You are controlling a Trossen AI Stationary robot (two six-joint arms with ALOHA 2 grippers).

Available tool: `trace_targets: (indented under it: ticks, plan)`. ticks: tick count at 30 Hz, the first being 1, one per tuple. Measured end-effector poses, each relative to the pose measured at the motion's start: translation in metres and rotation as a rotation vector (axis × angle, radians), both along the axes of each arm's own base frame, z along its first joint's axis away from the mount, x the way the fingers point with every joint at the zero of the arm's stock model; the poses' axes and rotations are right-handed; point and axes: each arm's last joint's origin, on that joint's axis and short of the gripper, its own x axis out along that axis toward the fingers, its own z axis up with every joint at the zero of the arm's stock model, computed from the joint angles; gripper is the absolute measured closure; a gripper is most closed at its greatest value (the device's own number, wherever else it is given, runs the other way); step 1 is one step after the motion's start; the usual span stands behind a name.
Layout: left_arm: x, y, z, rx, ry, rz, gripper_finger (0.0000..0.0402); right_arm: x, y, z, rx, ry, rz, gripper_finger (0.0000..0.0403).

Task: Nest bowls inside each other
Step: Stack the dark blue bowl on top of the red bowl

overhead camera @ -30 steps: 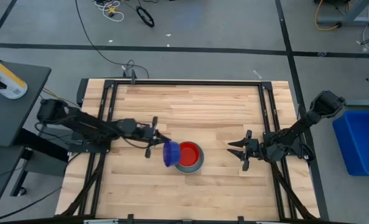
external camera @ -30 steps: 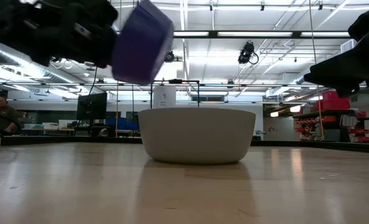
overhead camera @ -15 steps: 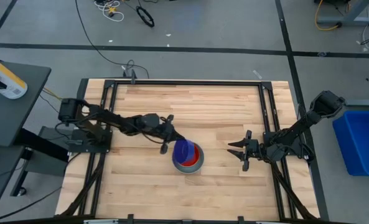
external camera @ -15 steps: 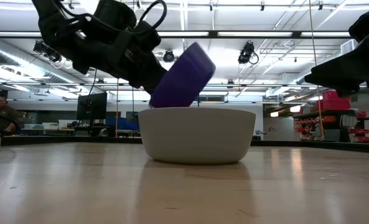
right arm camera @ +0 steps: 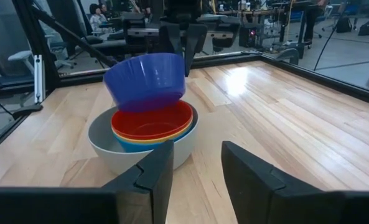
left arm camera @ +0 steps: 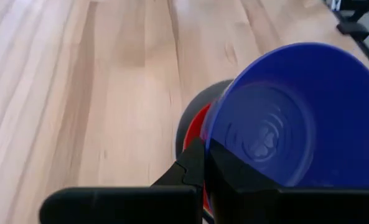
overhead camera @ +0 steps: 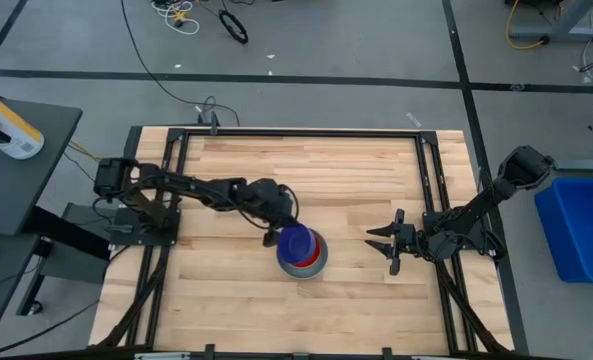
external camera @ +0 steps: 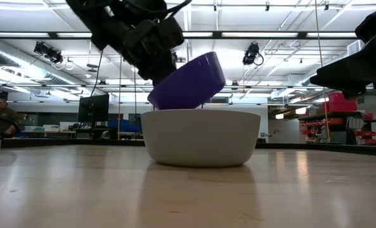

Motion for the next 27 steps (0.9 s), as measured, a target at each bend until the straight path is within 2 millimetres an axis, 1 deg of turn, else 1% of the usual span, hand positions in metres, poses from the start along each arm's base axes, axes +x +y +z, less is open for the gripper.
trace_targets:
  ticks: [3,5,11,15,22,27]
  plan:
    - [0.006,0.000,0.001,0.001,0.061,-0.003,0.0396,0.000,0.000,0.000,0.000,0.000,0.001,0.0254]
    - [0.013,0.000,-0.001,-0.007,0.092,-0.013,0.0396,0.000,0.000,0.000,-0.001,0.001,0.001,0.0252]
    - [0.031,0.001,-0.010,0.013,0.274,-0.052,0.0396,0.000,0.000,-0.001,-0.009,0.010,0.001,0.0249]
    - [0.041,0.001,-0.009,0.027,0.337,-0.069,0.0396,0.000,0.000,-0.002,-0.008,0.017,0.000,0.0251]
    - [0.045,0.002,0.000,0.055,0.476,-0.085,0.0396,-0.001,-0.001,-0.004,-0.003,0.033,-0.003,0.0247]
    - [0.044,0.002,0.006,0.069,0.513,-0.095,0.0396,-0.001,-0.001,-0.005,-0.004,0.034,-0.004,0.0240]
